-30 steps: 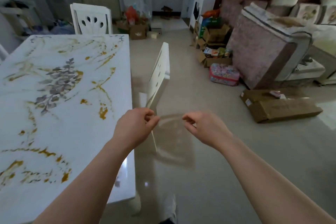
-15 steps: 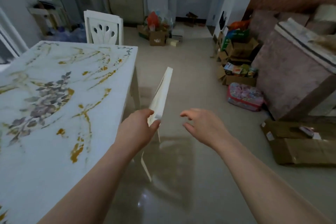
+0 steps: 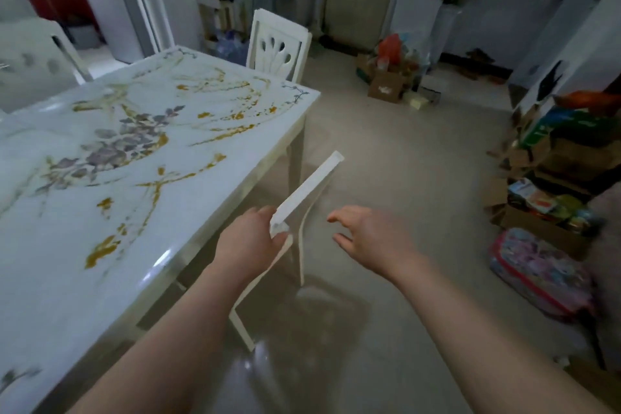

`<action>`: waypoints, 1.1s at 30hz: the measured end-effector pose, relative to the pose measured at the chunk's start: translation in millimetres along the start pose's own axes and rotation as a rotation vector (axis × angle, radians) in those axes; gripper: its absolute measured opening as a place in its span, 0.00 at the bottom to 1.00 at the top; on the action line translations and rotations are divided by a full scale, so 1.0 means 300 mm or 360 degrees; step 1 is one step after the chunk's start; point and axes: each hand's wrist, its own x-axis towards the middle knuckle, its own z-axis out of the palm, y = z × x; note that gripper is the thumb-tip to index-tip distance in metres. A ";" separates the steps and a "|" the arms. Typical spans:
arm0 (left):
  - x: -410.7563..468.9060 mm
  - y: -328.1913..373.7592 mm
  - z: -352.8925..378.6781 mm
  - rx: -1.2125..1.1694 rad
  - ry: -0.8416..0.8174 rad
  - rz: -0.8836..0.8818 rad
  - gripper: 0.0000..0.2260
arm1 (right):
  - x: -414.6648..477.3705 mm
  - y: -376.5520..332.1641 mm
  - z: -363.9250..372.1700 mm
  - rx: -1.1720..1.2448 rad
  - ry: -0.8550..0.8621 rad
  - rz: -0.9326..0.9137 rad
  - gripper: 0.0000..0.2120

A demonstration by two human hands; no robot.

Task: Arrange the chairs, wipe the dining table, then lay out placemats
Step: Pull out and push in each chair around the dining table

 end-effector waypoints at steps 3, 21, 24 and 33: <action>0.013 0.024 0.035 0.0007 0.0055 -0.0116 0.20 | 0.070 0.070 0.006 0.0009 -0.0031 -0.0188 0.16; 0.138 -0.031 0.177 0.0309 -0.0077 -0.0527 0.16 | 0.584 0.180 0.176 -0.0339 -0.0196 -0.1156 0.33; 0.145 -0.025 0.175 0.0282 -0.0077 -0.0615 0.14 | 0.647 0.199 0.184 -0.0384 -0.0228 -0.1222 0.30; 0.167 -0.002 0.173 0.0278 -0.0094 -0.0870 0.12 | 0.780 0.213 0.164 -0.0646 -0.0446 -0.1471 0.13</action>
